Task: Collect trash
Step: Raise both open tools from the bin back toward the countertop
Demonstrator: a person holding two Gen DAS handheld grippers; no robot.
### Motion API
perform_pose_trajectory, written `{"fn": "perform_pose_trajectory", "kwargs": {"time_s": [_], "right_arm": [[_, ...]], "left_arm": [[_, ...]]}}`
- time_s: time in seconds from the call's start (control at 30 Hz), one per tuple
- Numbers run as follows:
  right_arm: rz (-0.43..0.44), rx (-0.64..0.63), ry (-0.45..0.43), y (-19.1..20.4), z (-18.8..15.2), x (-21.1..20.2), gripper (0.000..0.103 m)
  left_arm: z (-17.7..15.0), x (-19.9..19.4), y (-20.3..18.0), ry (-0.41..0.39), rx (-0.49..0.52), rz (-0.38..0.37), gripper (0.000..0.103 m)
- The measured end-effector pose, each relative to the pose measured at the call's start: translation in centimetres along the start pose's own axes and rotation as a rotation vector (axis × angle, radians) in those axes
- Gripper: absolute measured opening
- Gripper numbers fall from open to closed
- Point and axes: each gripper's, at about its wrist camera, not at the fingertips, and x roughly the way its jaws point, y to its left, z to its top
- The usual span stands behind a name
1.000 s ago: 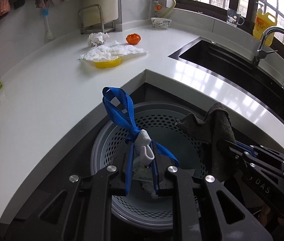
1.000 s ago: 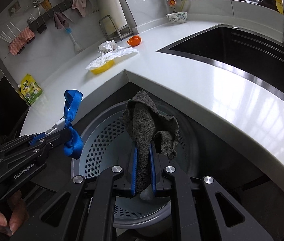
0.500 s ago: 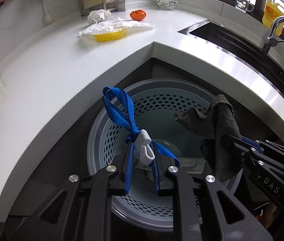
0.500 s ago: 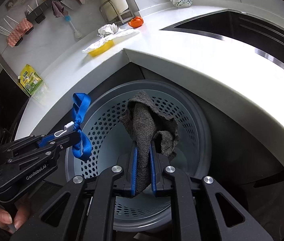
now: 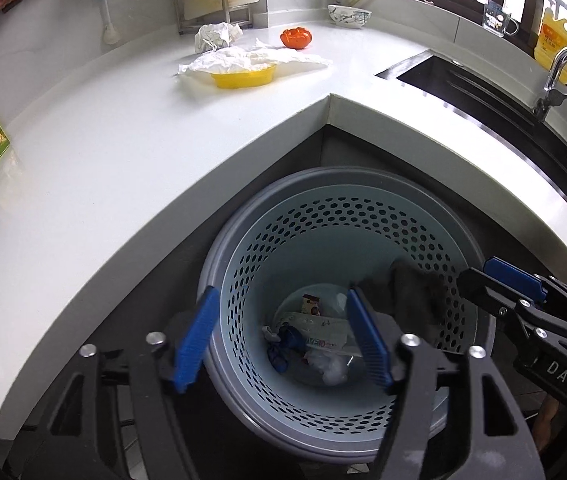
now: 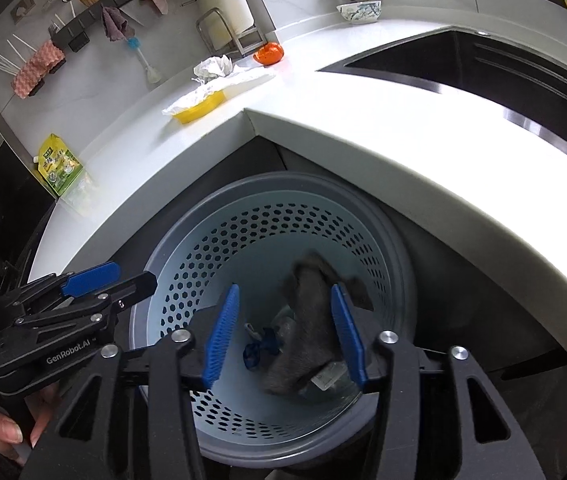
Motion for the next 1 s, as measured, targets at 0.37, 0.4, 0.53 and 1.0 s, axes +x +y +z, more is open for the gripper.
{"fn": "perform_pose_trajectory", "kwargs": {"time_s": [0.37,0.4,0.53,1.0], "right_arm": [[0.010,0.023,-0.012,-0.1,0.0,-0.7,0.049],[0.010,0.023,-0.013,0.0,0.0,-0.7,0.049],[0.013,0.022,-0.018,0.1,0.1,-0.9,0.050],[0.020,0.021,-0.041,0.3,0.9,-2.1,0.052]], "left_arm": [[0.0,-0.9,0.7,-0.016,-0.014,0.020,0.072],[-0.1,-1.0,0.7,-0.018,-0.015,0.019,0.072],[-0.1,-1.3,0.8,-0.026,-0.018,0.020,0.075],[0.4,-2.7,1.2,-0.047,-0.027,0.019,0.076]]}}
